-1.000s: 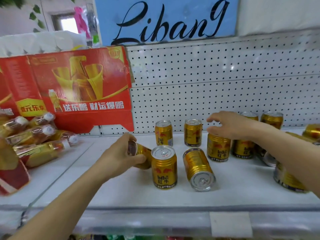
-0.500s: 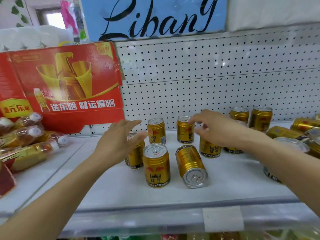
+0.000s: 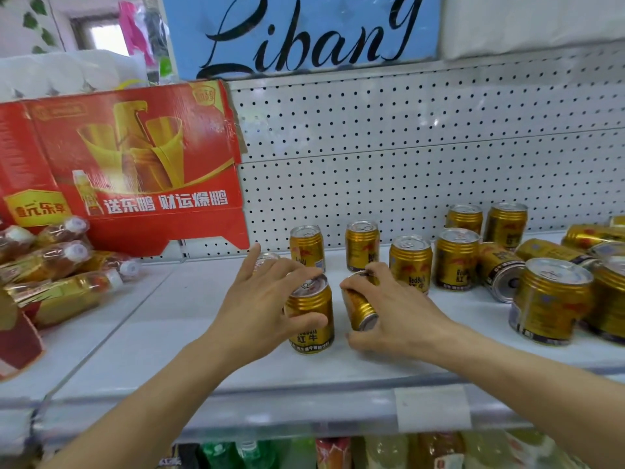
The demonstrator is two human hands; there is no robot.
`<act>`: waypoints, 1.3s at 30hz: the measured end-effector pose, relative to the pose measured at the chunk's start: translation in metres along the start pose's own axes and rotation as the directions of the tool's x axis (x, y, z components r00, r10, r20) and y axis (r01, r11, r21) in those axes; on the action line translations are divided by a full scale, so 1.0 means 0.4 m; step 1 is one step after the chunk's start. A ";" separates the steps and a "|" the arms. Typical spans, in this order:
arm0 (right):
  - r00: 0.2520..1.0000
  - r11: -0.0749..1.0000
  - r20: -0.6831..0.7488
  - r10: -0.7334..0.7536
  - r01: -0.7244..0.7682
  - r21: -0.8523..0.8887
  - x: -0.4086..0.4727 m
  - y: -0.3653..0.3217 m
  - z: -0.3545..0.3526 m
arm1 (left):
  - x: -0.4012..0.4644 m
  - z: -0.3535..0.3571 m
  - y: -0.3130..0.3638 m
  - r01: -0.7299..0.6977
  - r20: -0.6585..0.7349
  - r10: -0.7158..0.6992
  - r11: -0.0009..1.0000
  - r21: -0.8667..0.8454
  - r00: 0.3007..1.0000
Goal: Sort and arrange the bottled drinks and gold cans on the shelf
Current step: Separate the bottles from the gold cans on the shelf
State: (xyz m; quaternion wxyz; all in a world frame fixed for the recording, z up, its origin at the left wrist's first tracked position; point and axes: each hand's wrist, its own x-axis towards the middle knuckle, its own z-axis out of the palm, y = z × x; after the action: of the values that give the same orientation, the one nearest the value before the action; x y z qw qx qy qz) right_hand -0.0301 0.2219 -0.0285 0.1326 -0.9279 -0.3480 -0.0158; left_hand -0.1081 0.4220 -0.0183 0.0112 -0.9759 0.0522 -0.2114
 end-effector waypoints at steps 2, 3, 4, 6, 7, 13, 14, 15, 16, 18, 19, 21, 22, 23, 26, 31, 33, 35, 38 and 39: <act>1.000 0.999 -0.006 0.031 -0.031 0.036 0.013 0.000 -0.024 | -0.002 -0.007 0.004 0.004 0.006 -0.004 1.000 -0.002 1.000; 0.999 0.996 -0.011 0.050 -0.049 0.069 0.019 0.000 -0.044 | -0.002 -0.011 0.002 0.008 0.012 -0.008 1.000 0.003 1.000; 0.998 0.992 -0.014 0.063 -0.061 0.107 0.023 0.001 -0.067 | -0.003 -0.014 -0.001 0.017 0.012 -0.017 1.000 0.003 1.000; 0.997 0.984 -0.002 0.072 -0.071 0.164 0.034 0.003 -0.111 | -0.007 -0.020 -0.008 0.052 0.010 -0.052 0.998 -0.018 0.999; 0.997 0.981 0.020 0.074 -0.076 0.179 0.040 0.004 -0.127 | -0.008 -0.023 -0.009 0.067 0.012 -0.066 0.998 -0.022 0.998; 0.993 0.985 0.098 0.061 -0.076 0.154 0.065 -0.007 -0.121 | -0.013 -0.021 0.000 0.125 0.030 -0.126 0.992 0.034 0.992; 0.994 0.987 0.090 0.056 -0.069 0.146 0.070 -0.009 -0.114 | -0.013 -0.019 0.001 0.132 0.032 -0.134 0.990 0.046 0.990; 0.996 0.989 0.080 0.050 -0.061 0.138 0.076 -0.010 -0.107 | -0.013 -0.018 0.004 0.140 0.038 -0.142 0.989 0.053 0.989; 0.997 0.990 0.068 0.042 -0.051 0.130 0.082 -0.008 -0.099 | -0.012 -0.019 0.008 0.149 0.052 -0.153 0.987 0.059 0.987; 0.998 0.991 0.060 0.026 -0.034 0.126 0.090 -0.002 -0.087 | -0.007 -0.027 0.026 0.168 0.076 -0.173 0.984 0.062 0.982; 0.998 0.991 0.067 0.015 -0.024 0.134 0.089 0.005 -0.087 | -0.002 -0.032 0.039 0.171 0.080 -0.175 0.984 0.051 0.981; 0.997 0.985 0.072 -0.020 0.007 0.170 0.072 0.029 -0.114 | 0.015 -0.047 0.073 0.160 0.056 -0.158 0.987 -0.032 0.986; 0.998 0.981 0.045 -0.037 0.028 0.193 0.059 0.049 -0.144 | 0.025 -0.055 0.093 0.141 0.031 -0.139 0.986 -0.089 0.990; 0.999 0.976 -0.005 -0.039 0.039 0.215 0.046 0.075 -0.183 | 0.039 -0.062 0.113 0.117 0.010 -0.116 0.984 -0.135 0.993; 0.988 0.973 -0.153 0.035 0.001 0.229 0.033 0.197 -0.316 | 0.091 -0.072 0.178 0.026 -0.023 -0.031 0.977 -0.209 0.999; 0.979 0.978 -0.114 0.169 -0.153 0.140 0.047 0.440 -0.440 | 0.234 -0.063 0.333 -0.121 -0.007 0.123 0.968 -0.222 0.992; 0.978 0.979 -0.071 0.197 -0.192 0.067 0.052 0.521 -0.455 | 0.309 -0.048 0.391 -0.129 0.012 0.137 0.958 -0.255 0.991; 0.981 0.981 0.021 0.195 -0.195 -0.016 0.058 0.586 -0.460 | 0.387 -0.033 0.437 -0.093 0.055 0.117 0.942 -0.322 0.992; 0.955 0.987 0.254 0.155 -0.141 -0.071 0.057 0.661 -0.462 | 0.494 -0.003 0.488 -0.045 0.247 0.115 0.961 -0.272 0.962; 0.938 0.989 0.319 0.133 -0.107 -0.100 0.053 0.679 -0.460 | 0.525 0.011 0.499 -0.038 0.314 0.113 0.971 -0.236 0.943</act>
State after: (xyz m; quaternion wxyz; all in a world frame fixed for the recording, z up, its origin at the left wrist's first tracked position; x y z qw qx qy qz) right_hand 0.1742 -0.0080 0.0876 0.0363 -0.9420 -0.3069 0.1311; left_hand 0.0642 0.2010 0.0553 -0.0836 -0.9895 0.1112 -0.0396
